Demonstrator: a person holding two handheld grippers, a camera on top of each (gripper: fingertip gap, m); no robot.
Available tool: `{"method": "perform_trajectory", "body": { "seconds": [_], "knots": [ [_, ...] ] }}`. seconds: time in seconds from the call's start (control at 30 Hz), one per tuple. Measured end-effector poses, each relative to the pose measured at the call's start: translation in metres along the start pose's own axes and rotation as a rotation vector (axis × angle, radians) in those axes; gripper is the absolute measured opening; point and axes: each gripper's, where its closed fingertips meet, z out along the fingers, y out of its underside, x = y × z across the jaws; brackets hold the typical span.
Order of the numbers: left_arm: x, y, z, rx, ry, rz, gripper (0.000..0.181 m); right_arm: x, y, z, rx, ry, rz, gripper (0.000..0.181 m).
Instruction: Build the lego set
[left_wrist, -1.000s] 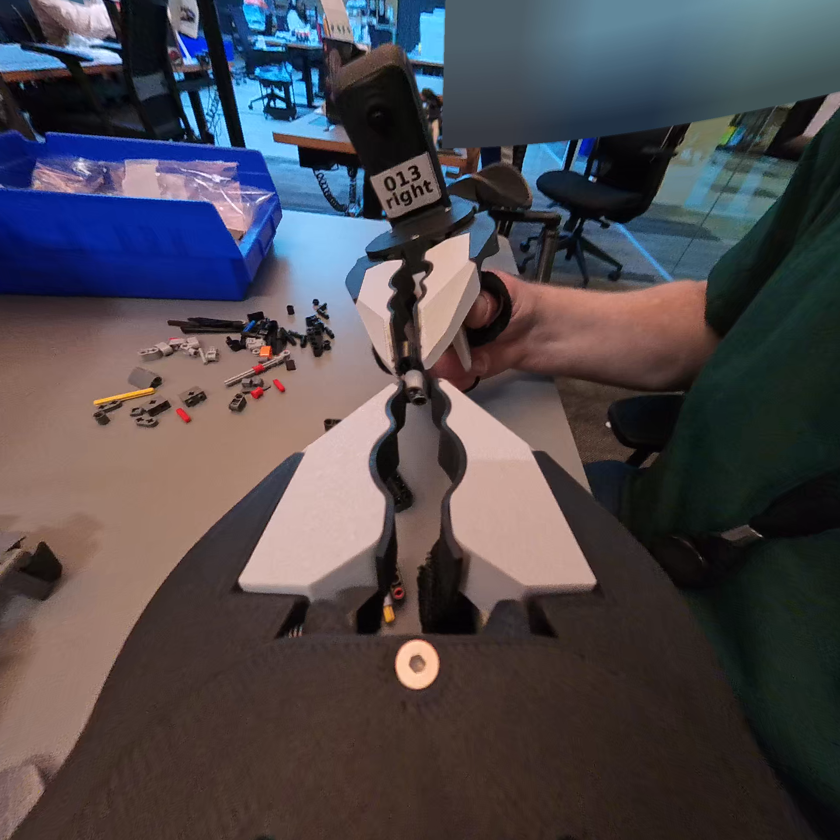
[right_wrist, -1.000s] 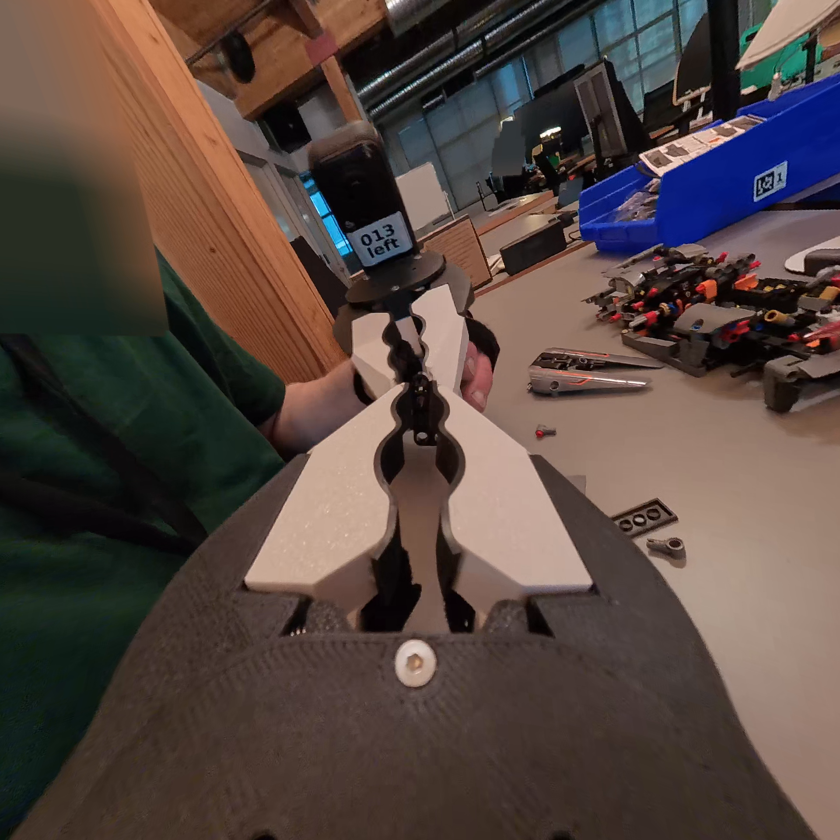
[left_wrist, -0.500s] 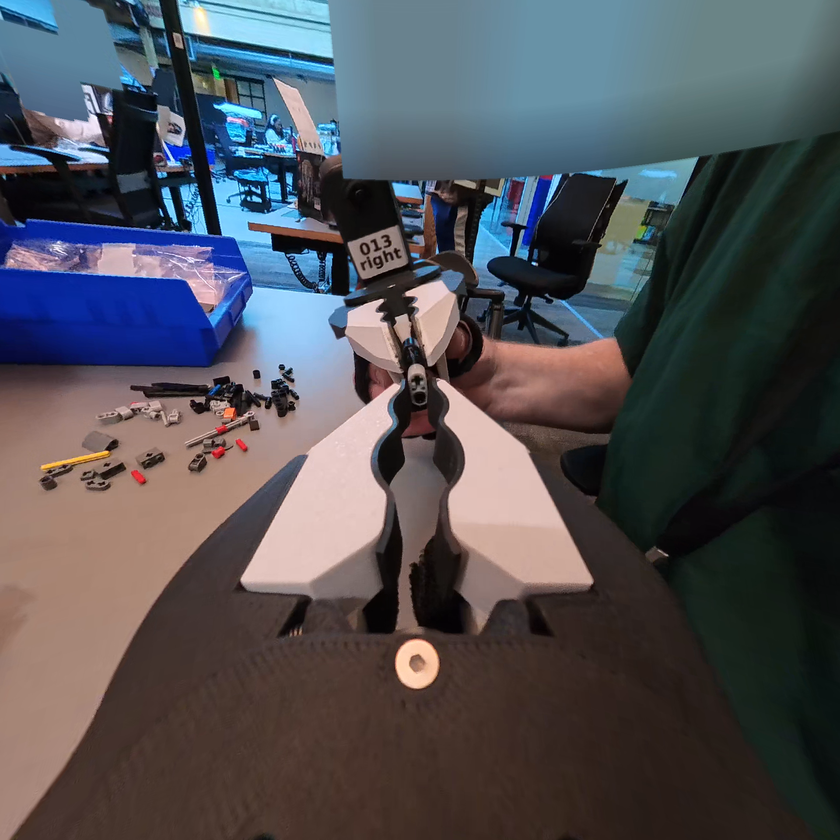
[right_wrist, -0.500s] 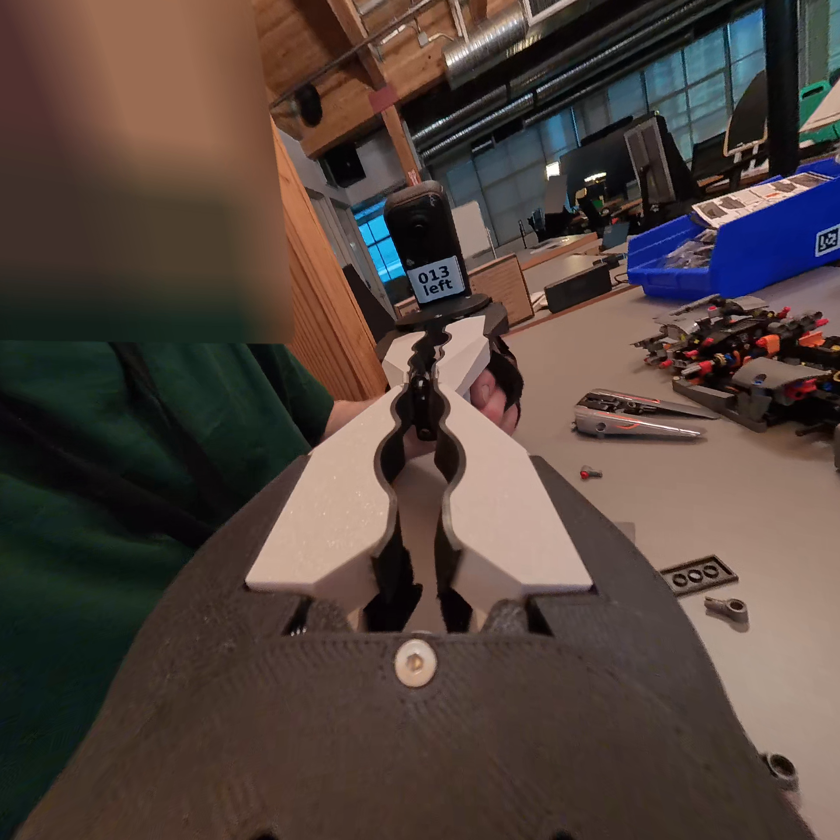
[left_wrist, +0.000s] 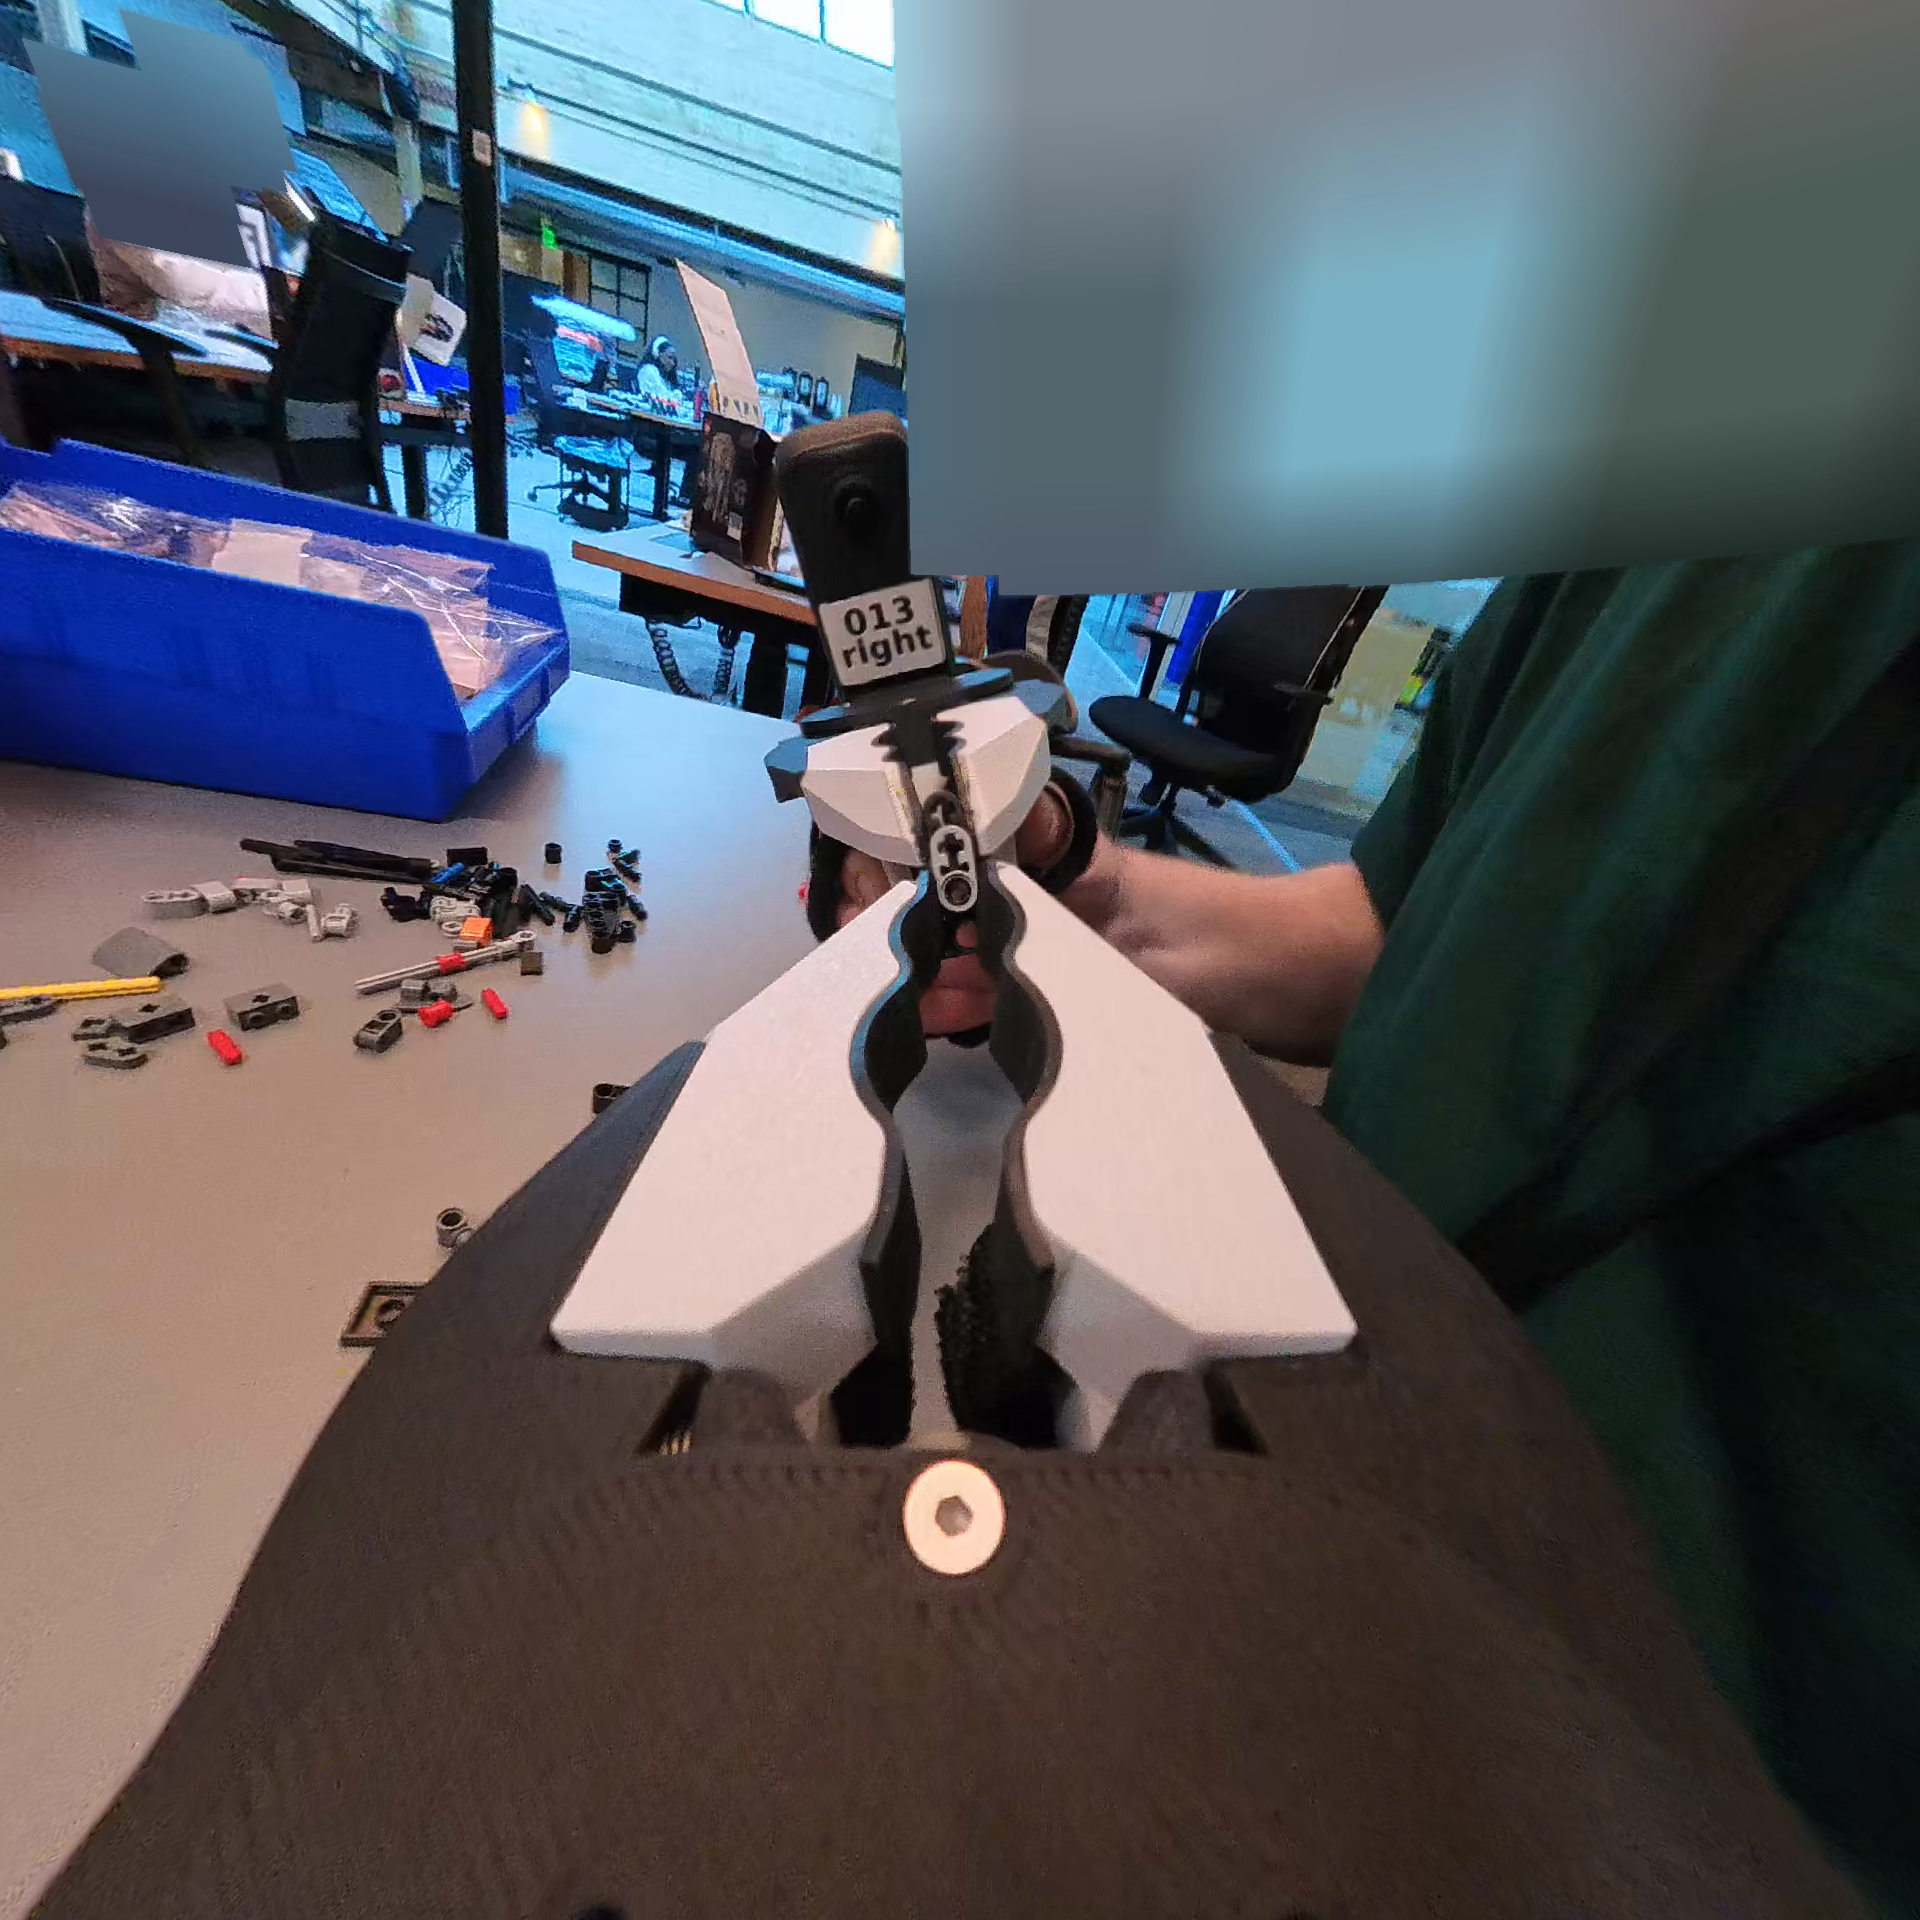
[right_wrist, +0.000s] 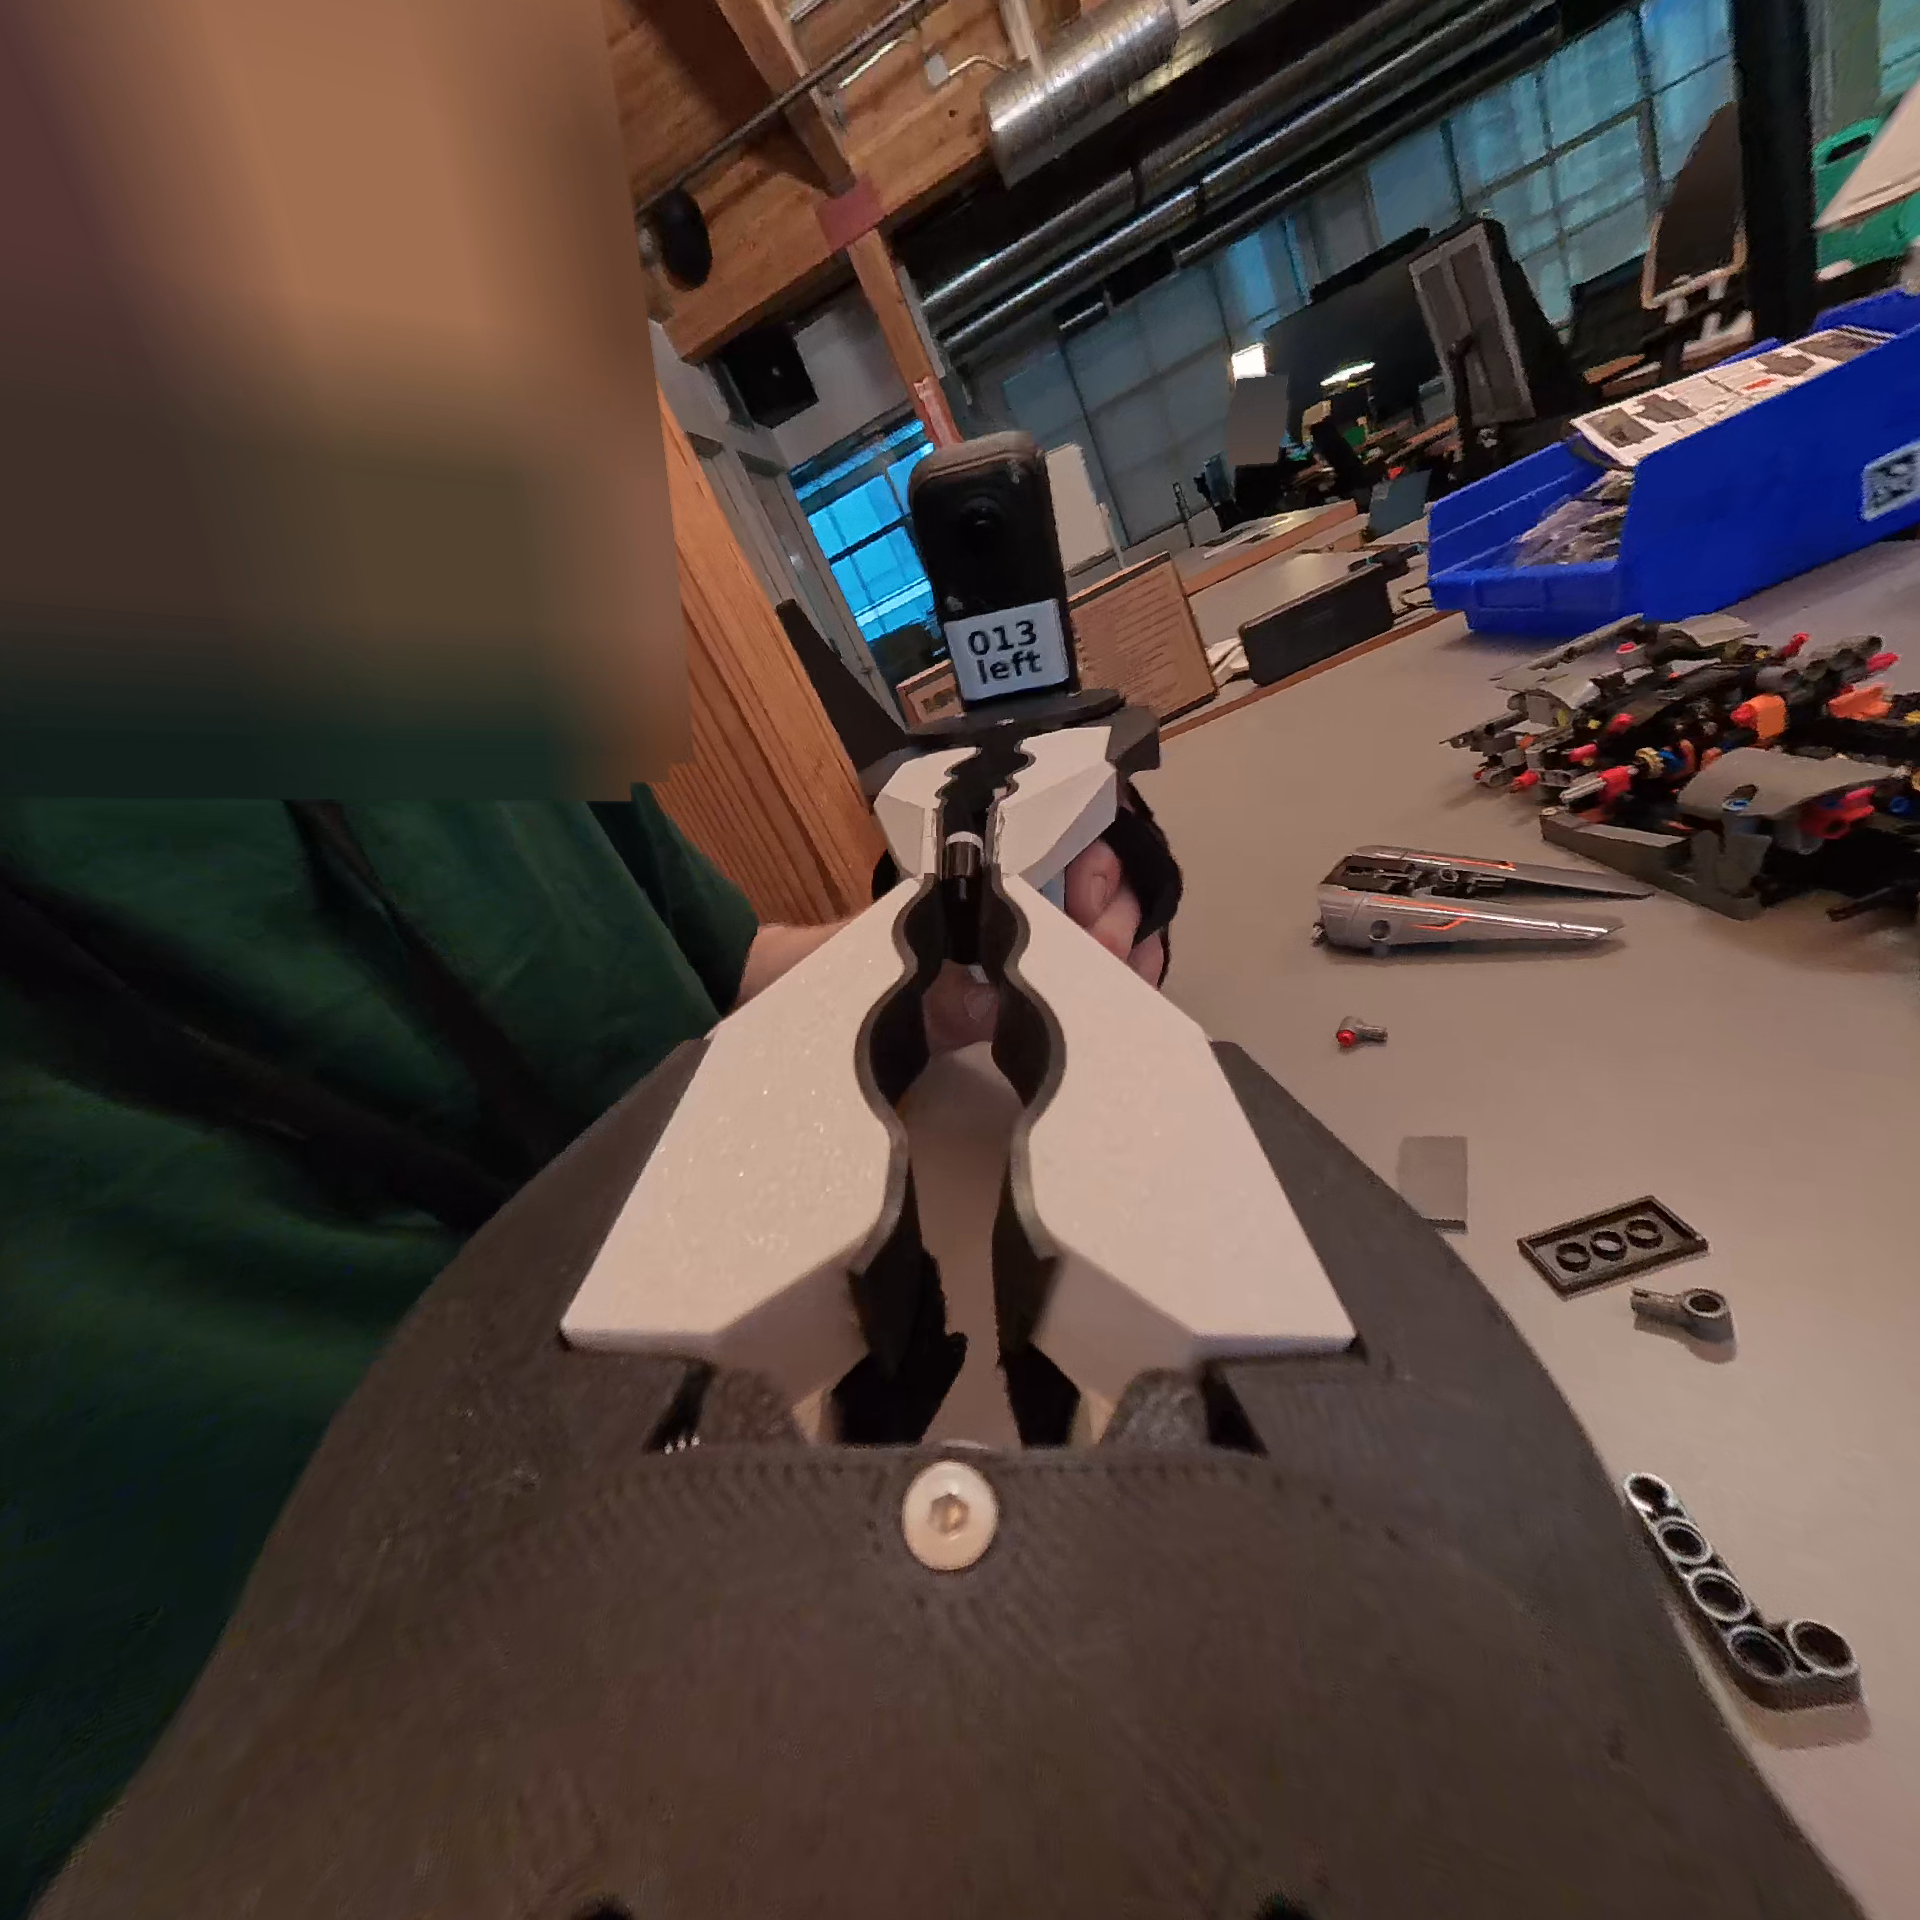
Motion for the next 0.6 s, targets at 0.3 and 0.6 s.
{"method": "perform_trajectory", "body": {
  "seconds": [0.3, 0.6],
  "knots": [
    [-0.011, -0.002, 0.004, 0.091, -0.021, -0.048, 0.005, 0.01, -0.001, -0.002, 0.002, 0.111, 0.003, 0.005],
    [-0.017, 0.002, 0.003, 0.046, -0.029, -0.025, 0.006, 0.017, 0.002, -0.002, -0.031, 0.146, 0.012, 0.005]
  ]
}}
